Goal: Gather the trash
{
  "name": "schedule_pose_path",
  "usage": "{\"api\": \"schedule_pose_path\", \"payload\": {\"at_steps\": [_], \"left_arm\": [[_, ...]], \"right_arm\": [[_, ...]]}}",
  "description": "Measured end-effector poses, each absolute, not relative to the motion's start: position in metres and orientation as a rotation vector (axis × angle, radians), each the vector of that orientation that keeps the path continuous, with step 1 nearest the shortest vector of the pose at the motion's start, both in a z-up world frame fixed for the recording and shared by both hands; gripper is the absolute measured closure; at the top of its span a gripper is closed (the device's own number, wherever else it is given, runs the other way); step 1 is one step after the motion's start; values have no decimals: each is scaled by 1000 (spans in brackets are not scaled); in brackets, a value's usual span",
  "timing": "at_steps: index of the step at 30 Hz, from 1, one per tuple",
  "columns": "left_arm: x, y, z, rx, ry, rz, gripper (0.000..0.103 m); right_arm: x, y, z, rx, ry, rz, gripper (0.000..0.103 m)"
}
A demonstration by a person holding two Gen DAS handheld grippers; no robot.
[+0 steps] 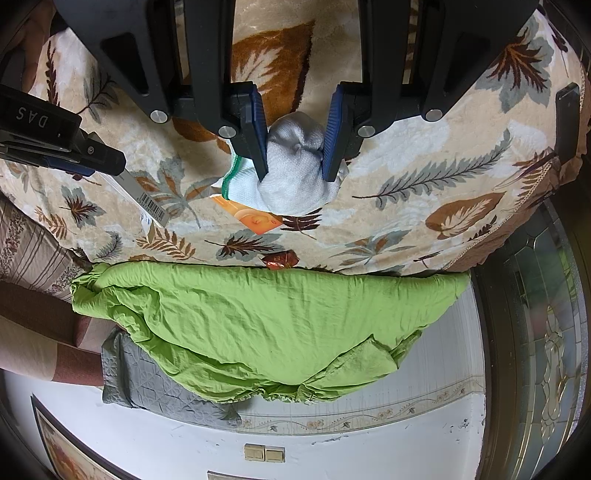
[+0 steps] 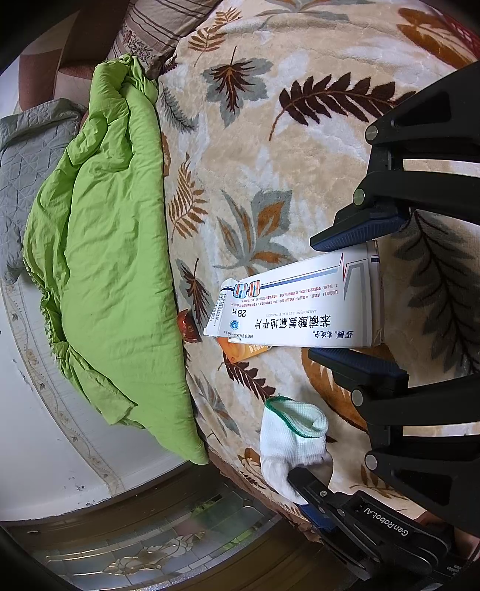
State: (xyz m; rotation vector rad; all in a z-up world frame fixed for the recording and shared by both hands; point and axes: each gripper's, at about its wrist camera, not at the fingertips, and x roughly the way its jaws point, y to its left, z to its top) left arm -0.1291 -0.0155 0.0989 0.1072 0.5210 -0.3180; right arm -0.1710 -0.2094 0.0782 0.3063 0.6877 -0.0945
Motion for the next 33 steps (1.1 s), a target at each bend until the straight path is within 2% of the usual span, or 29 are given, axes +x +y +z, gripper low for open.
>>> {"api": "schedule_pose_path", "payload": {"at_steps": [20, 33], "left_arm": [[-132, -21, 102, 113, 514, -322, 76], [-169, -39, 119, 20, 553, -482, 76]], "right_arm": [[-190, -206, 86, 343, 655, -46, 46], [-267, -252, 107, 443, 630, -50, 46]]}}
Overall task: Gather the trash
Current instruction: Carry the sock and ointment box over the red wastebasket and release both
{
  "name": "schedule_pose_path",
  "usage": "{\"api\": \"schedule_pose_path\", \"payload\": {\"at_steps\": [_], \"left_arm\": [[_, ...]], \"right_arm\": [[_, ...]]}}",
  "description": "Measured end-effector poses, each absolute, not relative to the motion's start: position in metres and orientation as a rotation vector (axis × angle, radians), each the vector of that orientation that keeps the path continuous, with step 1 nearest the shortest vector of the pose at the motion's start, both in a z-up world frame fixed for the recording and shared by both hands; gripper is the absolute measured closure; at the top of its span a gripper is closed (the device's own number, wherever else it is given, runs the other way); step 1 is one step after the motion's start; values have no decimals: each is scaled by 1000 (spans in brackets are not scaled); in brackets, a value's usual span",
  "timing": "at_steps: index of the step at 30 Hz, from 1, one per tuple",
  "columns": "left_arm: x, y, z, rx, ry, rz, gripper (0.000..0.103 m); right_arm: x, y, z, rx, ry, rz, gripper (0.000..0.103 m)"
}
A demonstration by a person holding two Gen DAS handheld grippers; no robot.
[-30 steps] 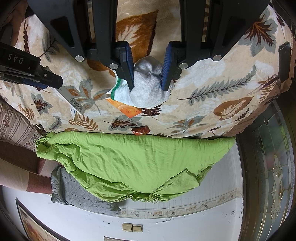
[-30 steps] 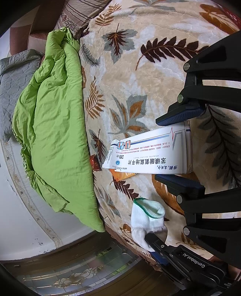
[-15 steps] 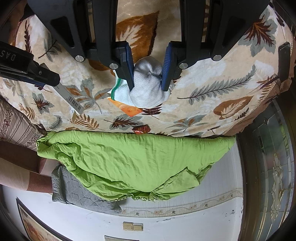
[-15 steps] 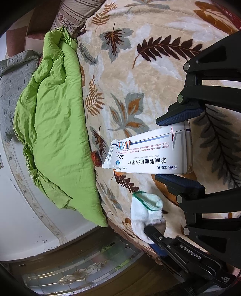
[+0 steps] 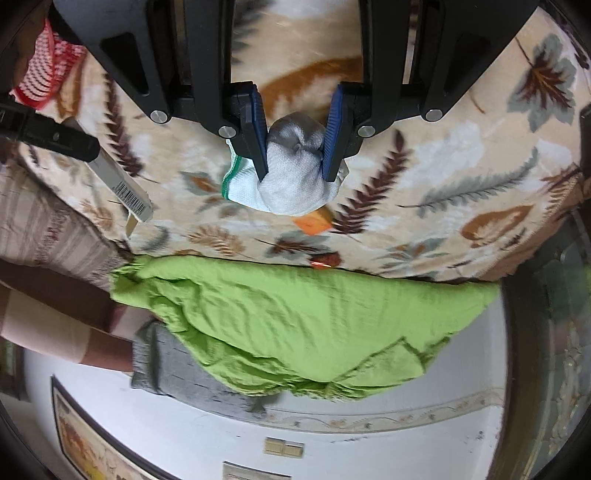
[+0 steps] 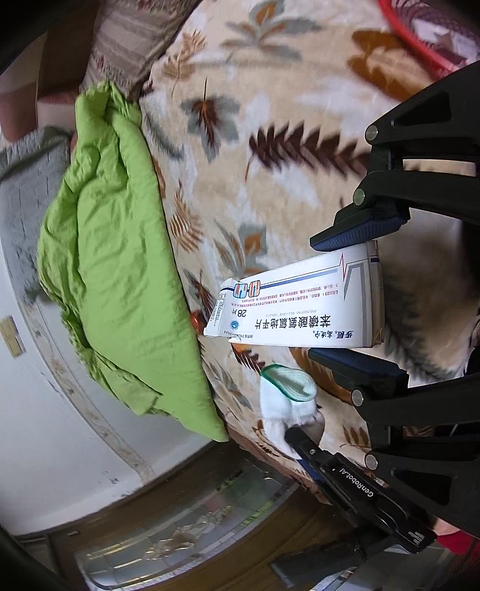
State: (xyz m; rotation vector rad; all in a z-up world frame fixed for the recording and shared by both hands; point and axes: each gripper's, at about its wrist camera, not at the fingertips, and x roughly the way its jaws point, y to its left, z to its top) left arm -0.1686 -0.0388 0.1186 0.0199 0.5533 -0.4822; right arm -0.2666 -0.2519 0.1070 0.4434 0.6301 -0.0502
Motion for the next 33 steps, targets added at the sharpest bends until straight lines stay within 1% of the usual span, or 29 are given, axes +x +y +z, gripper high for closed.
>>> {"api": "schedule_pose_path", "payload": {"at_steps": [5, 13, 20, 25, 27, 28, 29, 33], "left_arm": [[-195, -67, 129, 14, 565, -613, 76], [-259, -140, 142, 65, 605, -909, 76], [-320, -210, 133, 152, 716, -1162, 76], [-357, -250, 118, 239, 776, -1273, 76], [-364, -262, 108, 276, 827, -1309, 68], [-365, -266, 104, 286, 853, -1318, 59], [-366, -268, 101, 286, 876, -1320, 54], [-360, -260, 101, 272, 871, -1306, 53]], "right_arm": [[-313, -285, 115, 491, 615, -111, 46], [-407, -344, 115, 572, 614, -286, 46], [-484, -383, 111, 663, 608, -441, 46], [-515, -394, 104, 699, 599, -509, 45], [-523, -399, 98, 718, 603, -530, 45], [-525, -401, 95, 726, 609, -539, 44], [-527, -404, 93, 734, 616, -548, 42], [-529, -409, 89, 749, 615, -554, 40]]}}
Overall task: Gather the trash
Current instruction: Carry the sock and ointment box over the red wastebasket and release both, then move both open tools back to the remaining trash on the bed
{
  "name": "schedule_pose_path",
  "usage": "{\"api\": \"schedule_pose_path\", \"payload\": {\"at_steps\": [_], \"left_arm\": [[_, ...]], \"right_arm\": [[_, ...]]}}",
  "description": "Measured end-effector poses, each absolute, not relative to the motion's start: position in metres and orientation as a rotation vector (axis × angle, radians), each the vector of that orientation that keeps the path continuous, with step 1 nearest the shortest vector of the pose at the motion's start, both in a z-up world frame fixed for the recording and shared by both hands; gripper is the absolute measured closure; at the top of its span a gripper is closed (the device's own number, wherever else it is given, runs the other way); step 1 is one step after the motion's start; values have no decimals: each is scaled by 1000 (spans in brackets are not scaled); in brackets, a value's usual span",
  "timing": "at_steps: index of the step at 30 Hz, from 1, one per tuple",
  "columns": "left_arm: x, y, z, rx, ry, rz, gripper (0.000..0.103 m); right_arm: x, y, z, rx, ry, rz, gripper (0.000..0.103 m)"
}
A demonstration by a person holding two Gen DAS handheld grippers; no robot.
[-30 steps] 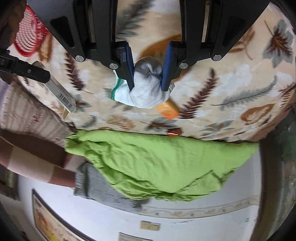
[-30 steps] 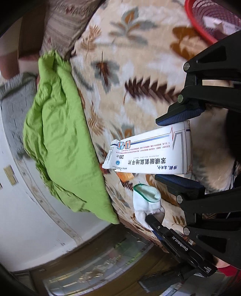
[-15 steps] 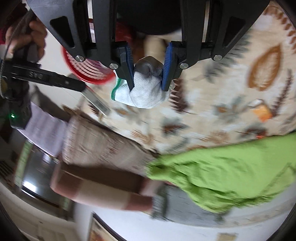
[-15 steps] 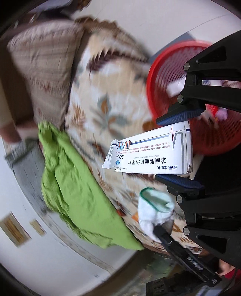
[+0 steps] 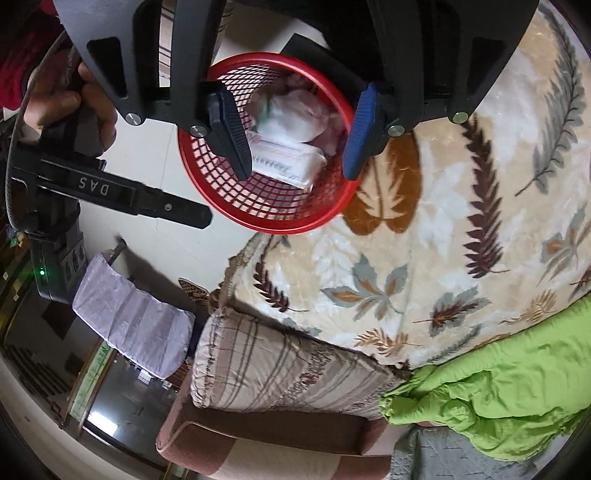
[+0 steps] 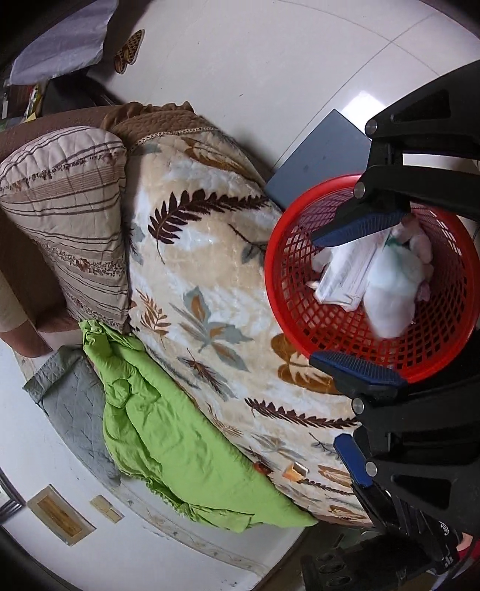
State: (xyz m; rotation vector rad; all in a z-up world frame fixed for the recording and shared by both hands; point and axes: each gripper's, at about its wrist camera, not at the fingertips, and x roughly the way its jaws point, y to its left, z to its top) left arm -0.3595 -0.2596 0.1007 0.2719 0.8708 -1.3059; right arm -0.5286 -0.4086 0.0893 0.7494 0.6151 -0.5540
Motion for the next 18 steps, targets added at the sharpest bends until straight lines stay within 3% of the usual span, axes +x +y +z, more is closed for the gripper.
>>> {"api": "schedule_pose_path", "payload": {"at_steps": [18], "left_arm": [[-230, -162, 123, 31, 877, -943, 42]], "right_arm": [[-403, -347, 116, 593, 641, -258, 38]]}}
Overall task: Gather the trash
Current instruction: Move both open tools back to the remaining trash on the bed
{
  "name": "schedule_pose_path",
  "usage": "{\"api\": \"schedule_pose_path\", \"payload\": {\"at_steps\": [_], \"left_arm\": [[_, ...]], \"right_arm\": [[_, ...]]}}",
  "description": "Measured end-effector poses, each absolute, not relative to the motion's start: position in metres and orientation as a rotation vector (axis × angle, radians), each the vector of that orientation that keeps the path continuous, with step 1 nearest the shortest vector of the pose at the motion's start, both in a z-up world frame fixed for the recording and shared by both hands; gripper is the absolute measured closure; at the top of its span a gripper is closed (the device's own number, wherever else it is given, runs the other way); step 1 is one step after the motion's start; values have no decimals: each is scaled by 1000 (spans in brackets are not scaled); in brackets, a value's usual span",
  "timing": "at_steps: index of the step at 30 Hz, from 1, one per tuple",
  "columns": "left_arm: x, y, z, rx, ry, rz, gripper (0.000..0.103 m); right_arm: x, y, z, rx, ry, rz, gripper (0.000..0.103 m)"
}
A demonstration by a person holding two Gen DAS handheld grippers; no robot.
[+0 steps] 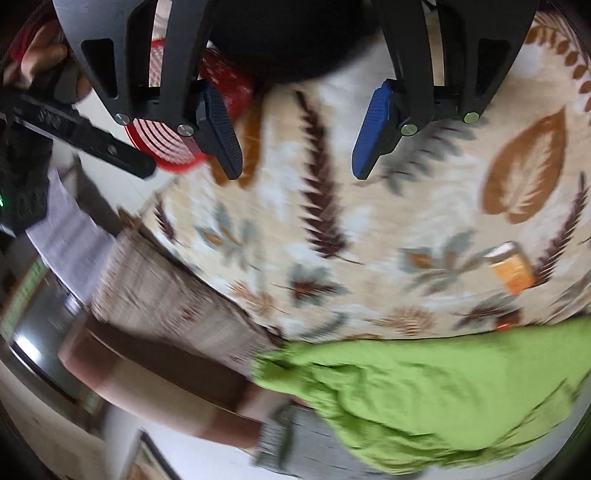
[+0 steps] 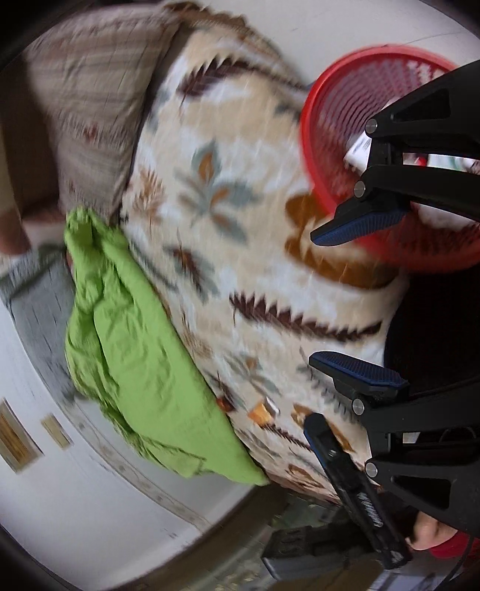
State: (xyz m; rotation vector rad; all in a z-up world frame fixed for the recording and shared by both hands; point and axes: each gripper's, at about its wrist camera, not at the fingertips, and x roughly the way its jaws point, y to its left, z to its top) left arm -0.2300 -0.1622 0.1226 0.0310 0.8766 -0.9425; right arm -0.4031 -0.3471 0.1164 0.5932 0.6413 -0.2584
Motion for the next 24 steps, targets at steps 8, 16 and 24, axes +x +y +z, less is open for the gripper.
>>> {"api": "schedule_pose_path", "payload": {"at_steps": [8, 16, 24], "left_arm": [[-126, -96, 129, -144, 895, -657, 27], [-7, -81, 104, -197, 1015, -427, 25], [56, -116, 51, -176, 1126, -319, 25]], "right_arm": [[-310, -301, 126, 556, 662, -126, 32], [-264, -275, 115, 537, 678, -11, 32], [-263, -309, 101, 590, 697, -53, 32]]}}
